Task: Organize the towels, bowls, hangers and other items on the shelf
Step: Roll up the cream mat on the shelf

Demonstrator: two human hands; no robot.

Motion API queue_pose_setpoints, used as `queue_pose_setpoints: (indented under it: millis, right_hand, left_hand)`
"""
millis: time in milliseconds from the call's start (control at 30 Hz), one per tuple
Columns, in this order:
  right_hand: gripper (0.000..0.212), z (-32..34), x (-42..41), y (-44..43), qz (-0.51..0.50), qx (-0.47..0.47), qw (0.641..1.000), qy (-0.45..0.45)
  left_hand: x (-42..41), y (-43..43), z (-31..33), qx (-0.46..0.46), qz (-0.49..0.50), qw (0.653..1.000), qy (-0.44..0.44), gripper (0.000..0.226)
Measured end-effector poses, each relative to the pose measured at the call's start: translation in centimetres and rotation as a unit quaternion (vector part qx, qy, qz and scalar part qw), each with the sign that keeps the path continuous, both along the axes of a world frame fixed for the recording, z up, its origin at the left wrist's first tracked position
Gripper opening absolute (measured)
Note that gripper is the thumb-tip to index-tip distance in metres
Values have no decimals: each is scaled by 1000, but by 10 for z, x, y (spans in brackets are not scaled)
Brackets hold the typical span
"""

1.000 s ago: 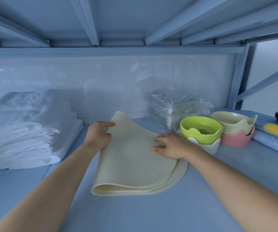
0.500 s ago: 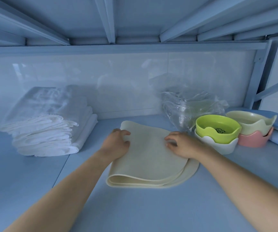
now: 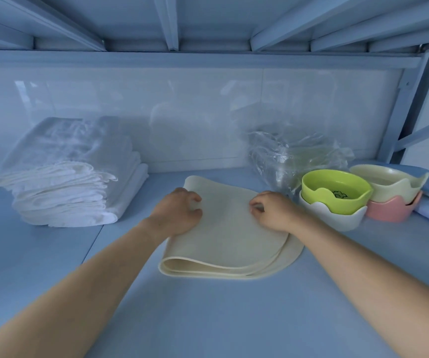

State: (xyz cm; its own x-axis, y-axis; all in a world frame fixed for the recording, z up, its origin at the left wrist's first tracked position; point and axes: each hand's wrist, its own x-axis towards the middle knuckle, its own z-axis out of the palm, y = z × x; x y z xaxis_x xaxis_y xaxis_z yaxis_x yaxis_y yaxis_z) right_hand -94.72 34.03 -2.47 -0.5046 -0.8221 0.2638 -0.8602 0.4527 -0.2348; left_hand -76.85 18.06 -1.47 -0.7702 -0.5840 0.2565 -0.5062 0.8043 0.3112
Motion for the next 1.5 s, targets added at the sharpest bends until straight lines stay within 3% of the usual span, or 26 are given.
queue_pose_setpoints:
  millis: [167,400,633,800,1067,1167,1333,1500]
  right_hand:
    - [32,10,-6,-28,-13,52,998,-11]
    - [68,24,-24,-56,-25,147,987,-59]
    - [84,35,-32,-61,-52,150,984,-86]
    - [73,41,-27,-68,-63,145,985,-65]
    - [55,43,-20,-74,-72,160,984,-24]
    - [55,45,-16,-72,-82,159,984,-19]
    - [34,34,-1,-63,-105,120,986,45]
    - [40,19,16,-61,-107,81,983,124]
  left_hand:
    - [-29,-25,18,-30,0,999,-43,38]
    - [-68,-52,11,-30,-13,996,-83,44]
    - [-76,-58,6,9,68,997,-44,73]
    - [-67,-54,9,24,51,998,-16,62]
    - [-42,-48,11,16,60,998,-27,20]
    - [-37,-47,8,-1,70,997,-25,25]
    - [-29,-40,5,31,49,998,-21,44]
    - [-25,-34,2,73,29,997,18,46]
